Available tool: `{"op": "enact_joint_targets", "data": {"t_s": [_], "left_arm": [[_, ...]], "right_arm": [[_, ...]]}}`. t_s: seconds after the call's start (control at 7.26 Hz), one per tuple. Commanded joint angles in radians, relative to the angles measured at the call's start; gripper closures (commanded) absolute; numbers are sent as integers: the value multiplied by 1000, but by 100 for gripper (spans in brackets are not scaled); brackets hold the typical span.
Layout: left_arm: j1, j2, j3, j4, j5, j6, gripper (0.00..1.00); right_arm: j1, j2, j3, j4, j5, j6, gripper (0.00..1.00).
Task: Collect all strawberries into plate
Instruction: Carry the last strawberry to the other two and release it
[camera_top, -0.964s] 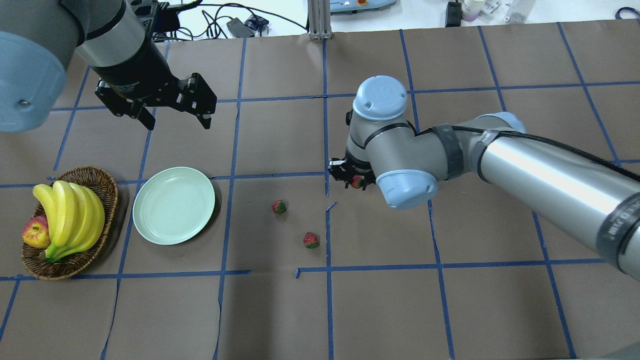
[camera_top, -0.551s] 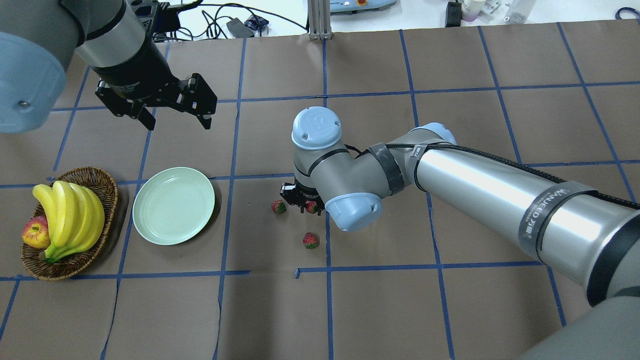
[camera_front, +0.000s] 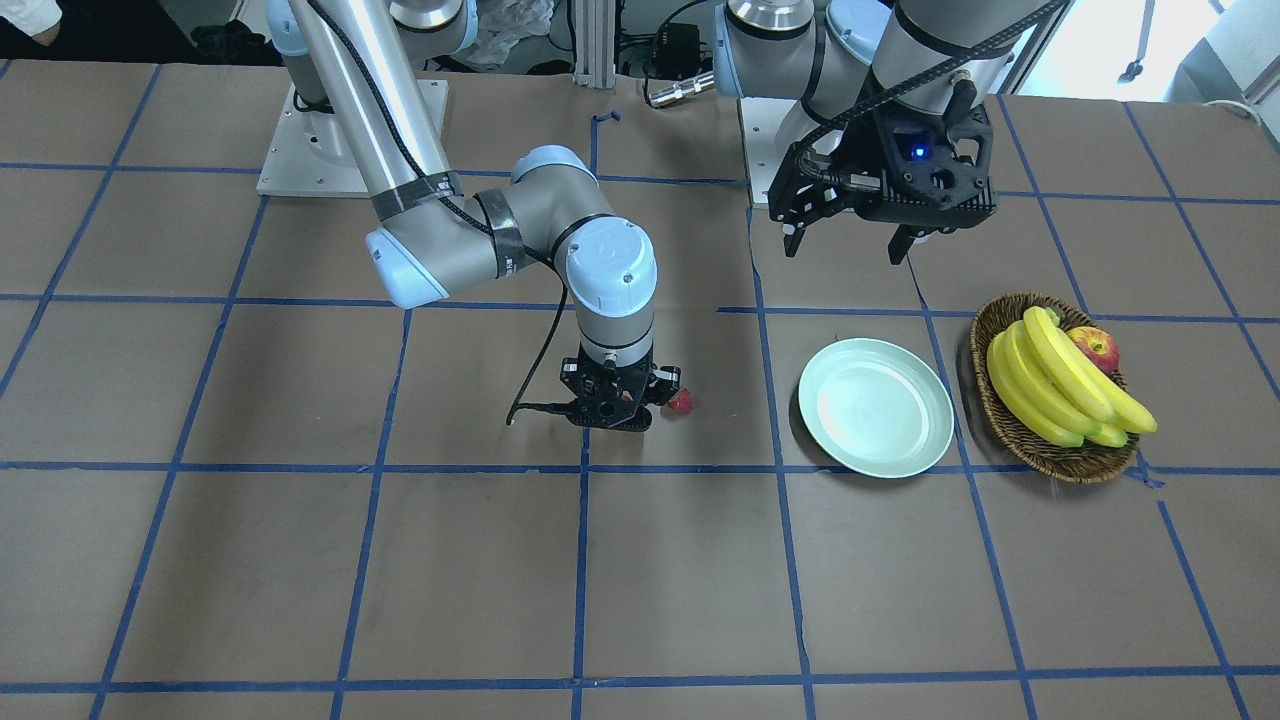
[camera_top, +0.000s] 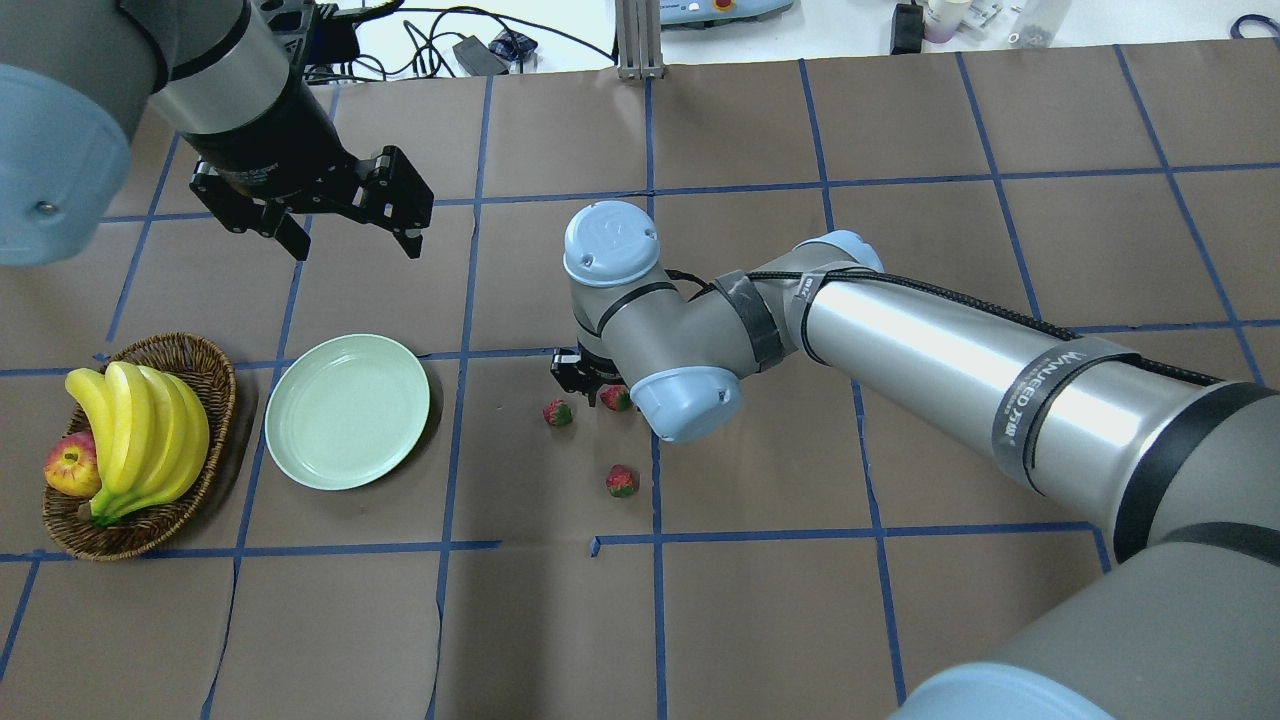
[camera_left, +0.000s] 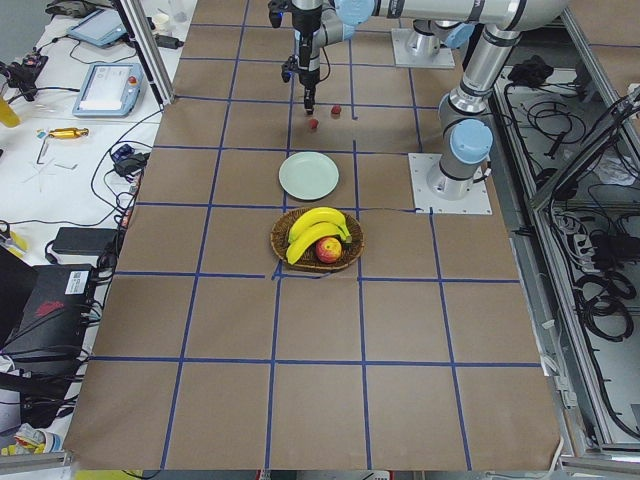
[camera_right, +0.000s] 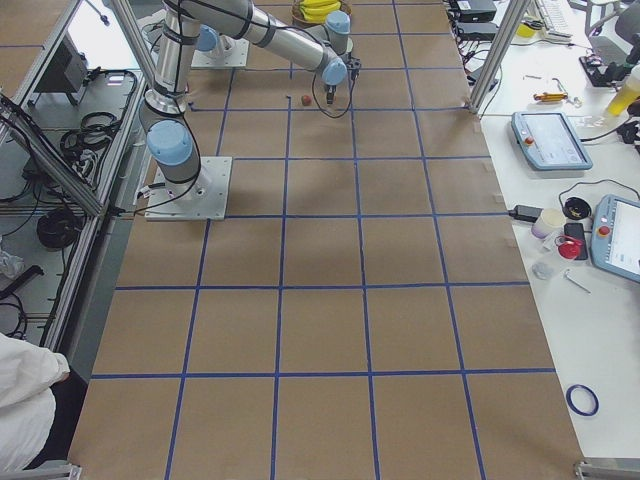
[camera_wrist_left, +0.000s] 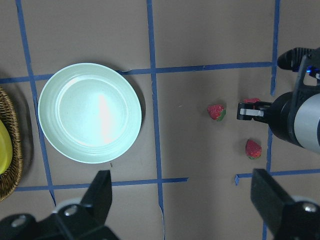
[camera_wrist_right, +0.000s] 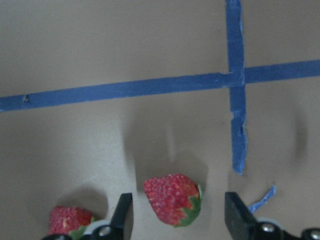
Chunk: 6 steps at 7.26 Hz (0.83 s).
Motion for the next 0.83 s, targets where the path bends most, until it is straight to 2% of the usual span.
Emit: {"op": "enact_joint_targets", "data": {"t_s": [0.0,0.14,0.28,0.41,0.69], "left_arm": [[-1,-1,0,0,0,0,0],[-1,-1,2,0,0,0,0],[0,-5,2,0,0,0,0],[-1,-6,2,0,0,0,0],[-1,-5,2,2,0,0,0]], "right_arm": [[-80,-69,13,37,-32,-197,0],[-190,-167,42,163,-37,-273,0],[-295,-292,79,240,-39,-440,0],[-388,-368,101,323,-52,-576,0],[-447,-465,93,362,-156,-683,0]]}}
